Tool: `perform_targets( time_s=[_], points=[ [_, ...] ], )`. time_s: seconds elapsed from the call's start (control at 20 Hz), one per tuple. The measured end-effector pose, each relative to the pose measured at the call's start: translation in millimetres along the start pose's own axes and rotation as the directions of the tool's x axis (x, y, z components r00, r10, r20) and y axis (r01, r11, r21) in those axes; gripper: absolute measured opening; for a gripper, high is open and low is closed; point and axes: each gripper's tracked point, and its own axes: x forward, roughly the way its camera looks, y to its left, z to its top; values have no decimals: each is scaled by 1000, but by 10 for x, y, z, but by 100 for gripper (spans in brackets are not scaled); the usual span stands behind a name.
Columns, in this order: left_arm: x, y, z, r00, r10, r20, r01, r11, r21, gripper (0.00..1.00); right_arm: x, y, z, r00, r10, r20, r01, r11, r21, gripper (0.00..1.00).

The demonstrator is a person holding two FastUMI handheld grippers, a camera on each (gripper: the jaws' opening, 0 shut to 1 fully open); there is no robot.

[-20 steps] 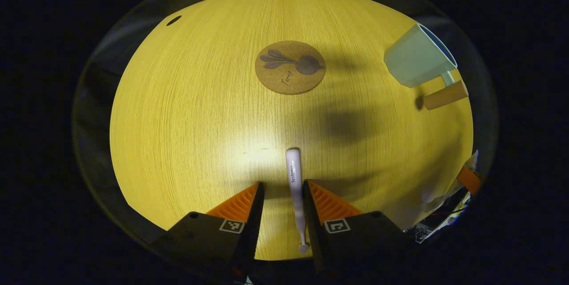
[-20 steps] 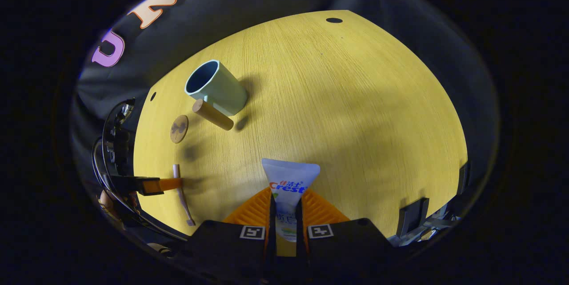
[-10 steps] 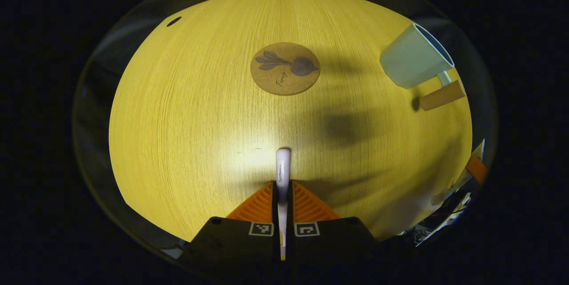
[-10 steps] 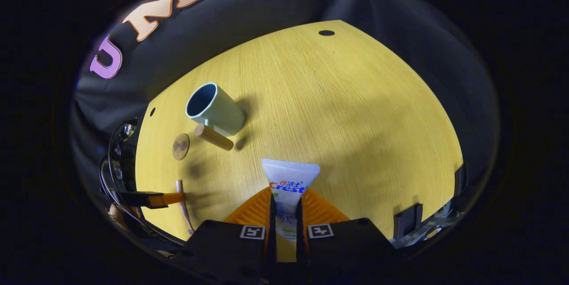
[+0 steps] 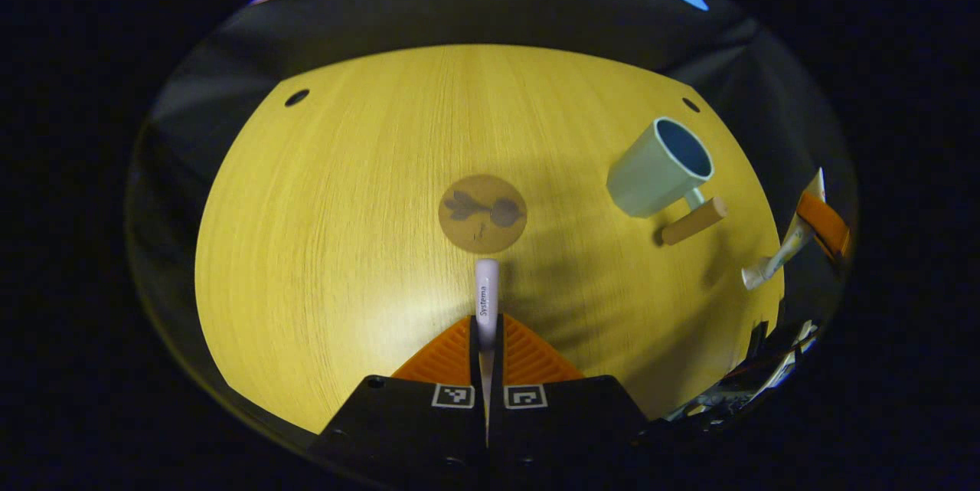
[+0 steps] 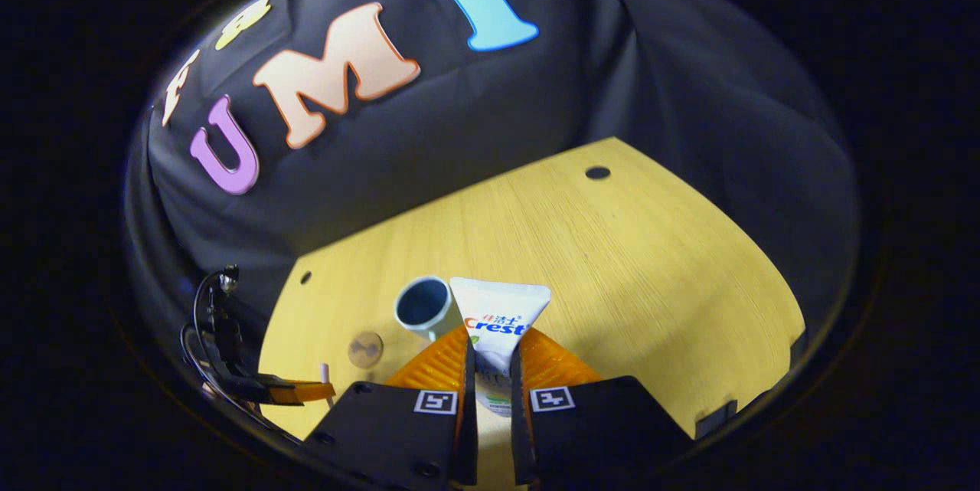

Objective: Put the toothbrush and toothpaste on the desktop into the cup, then pick up the cup and place it on the coaster on the desktop.

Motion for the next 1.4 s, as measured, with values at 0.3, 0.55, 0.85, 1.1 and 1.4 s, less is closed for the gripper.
perform_targets(
  time_s=[0.3, 0.55, 0.85, 1.1, 1.4],
  points=[
    [-160, -164, 817, 960, -93, 263, 69, 993, 99, 0, 100, 532, 785, 970, 117, 215, -122, 992, 12, 20],
    [-331, -322, 1447, 858, -186, 478, 148, 982, 117, 0, 537, 810, 568, 960, 154, 234, -148, 988, -44, 20],
    [-695, -637, 2083, 677, -299, 673, 230, 954, 193, 0, 863, 930, 151, 975, 163, 149, -143, 981, -135, 20],
    [-845, -869, 2296, 585, -343, 735, 291, 935, 205, 0, 938, 898, -65, 980, 160, 117, -137, 974, -178, 20],
    [-795, -1000, 2365, 553, -357, 753, 315, 926, 208, 0, 723, 898, 63, 968, 185, 168, -170, 981, -99, 67]
  ],
)
